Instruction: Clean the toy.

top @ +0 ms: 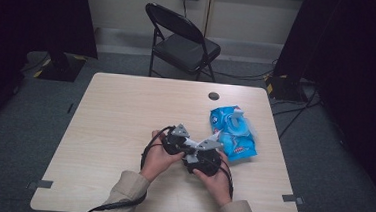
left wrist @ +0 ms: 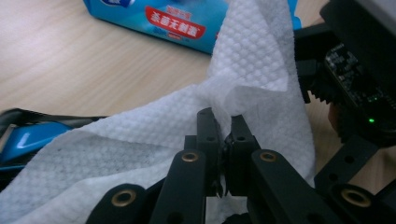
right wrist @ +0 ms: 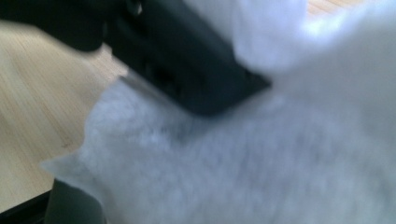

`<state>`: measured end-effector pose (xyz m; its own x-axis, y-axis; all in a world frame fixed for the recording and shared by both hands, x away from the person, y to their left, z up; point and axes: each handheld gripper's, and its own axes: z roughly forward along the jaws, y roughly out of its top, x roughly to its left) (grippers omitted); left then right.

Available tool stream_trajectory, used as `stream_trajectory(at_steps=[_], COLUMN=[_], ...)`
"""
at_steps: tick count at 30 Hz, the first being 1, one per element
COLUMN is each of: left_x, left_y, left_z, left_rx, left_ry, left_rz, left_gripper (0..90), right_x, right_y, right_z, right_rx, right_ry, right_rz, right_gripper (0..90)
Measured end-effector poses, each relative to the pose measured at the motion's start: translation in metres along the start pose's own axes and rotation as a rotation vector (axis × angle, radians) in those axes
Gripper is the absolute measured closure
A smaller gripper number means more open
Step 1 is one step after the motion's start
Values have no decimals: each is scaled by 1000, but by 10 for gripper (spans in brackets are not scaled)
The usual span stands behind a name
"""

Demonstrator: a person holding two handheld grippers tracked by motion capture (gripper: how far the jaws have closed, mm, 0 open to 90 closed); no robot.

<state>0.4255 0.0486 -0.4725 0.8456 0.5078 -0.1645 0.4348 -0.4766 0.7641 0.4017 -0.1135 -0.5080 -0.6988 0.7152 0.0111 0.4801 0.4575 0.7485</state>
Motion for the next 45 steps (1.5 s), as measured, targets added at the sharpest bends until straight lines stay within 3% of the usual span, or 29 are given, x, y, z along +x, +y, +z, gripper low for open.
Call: stream_trajectory(at_steps=[3,6,10,16,20,37,45], left_x=[-6,-7,-6,-9,-5,11,19], left_y=[-2,-5,-6,-2,-4,2,4], left_z=[7,12,12,13,12,5,1], left_rx=[35,35,24,56,38,27,33], left_ry=[-17,-30,-33,-16,-34,32,29], left_rz=[30,27,32,87,74,87,79], left_gripper=[870,869,867,865,864,862,862], right_x=[0,0,0,0,0,0,0], right_y=[0,0,0,0,0,0,0], right_z=[0,0,0,0,0,0,0], right_rx=[1,2,2,2,2,0,1], right_ry=[0,-1,0,0,-1,-1,-1], right_rz=[1,2,3,2,2,-1,-1], right_gripper=[259,259,260,260,260,260,259])
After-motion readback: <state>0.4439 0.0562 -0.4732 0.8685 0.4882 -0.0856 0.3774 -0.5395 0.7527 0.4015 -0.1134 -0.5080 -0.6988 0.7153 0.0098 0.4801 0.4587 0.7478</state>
